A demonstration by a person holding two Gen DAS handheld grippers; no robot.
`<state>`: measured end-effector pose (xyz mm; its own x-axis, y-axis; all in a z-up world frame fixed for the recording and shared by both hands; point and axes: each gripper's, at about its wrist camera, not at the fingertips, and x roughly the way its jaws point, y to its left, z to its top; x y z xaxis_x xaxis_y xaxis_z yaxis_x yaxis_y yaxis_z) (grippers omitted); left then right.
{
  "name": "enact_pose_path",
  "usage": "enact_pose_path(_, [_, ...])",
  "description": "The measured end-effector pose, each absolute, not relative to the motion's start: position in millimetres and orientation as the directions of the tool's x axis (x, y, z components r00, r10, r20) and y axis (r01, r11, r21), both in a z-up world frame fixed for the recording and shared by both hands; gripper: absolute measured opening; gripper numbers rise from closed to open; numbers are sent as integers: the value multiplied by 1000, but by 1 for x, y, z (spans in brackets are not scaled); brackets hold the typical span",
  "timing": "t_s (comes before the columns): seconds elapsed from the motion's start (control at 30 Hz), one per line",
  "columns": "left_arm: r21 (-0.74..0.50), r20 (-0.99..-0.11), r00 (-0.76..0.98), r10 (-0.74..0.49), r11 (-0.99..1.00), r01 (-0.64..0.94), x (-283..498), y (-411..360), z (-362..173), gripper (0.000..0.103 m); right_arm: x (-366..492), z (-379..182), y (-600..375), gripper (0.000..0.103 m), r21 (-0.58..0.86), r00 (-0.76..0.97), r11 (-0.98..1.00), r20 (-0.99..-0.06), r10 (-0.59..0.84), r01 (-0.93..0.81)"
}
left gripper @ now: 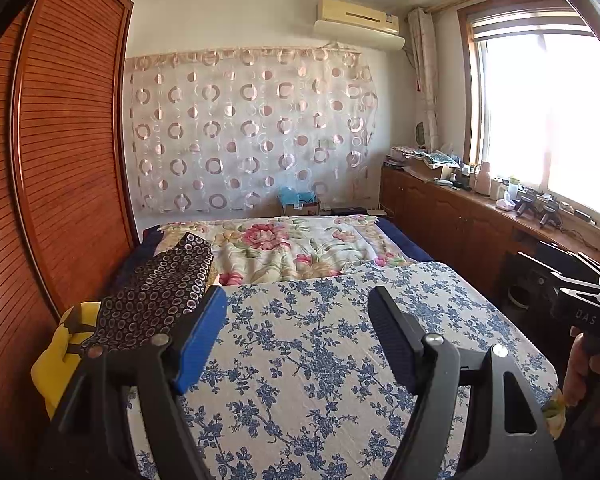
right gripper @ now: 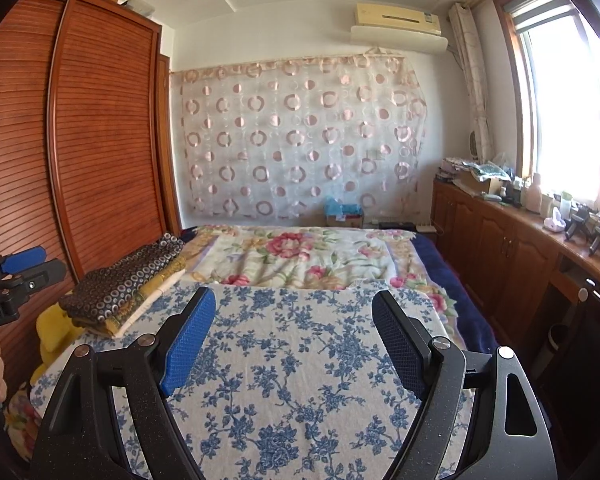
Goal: Fold small clothes
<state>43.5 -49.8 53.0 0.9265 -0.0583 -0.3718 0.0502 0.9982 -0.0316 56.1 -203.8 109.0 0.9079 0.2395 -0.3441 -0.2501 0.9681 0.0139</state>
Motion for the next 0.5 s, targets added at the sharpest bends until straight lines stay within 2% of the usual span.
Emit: enact_pose_path(0.5, [-30,-372,927,-58,998,50,43,-49,54,73,56,108,-204,82,14,908,968,-343,239,-249])
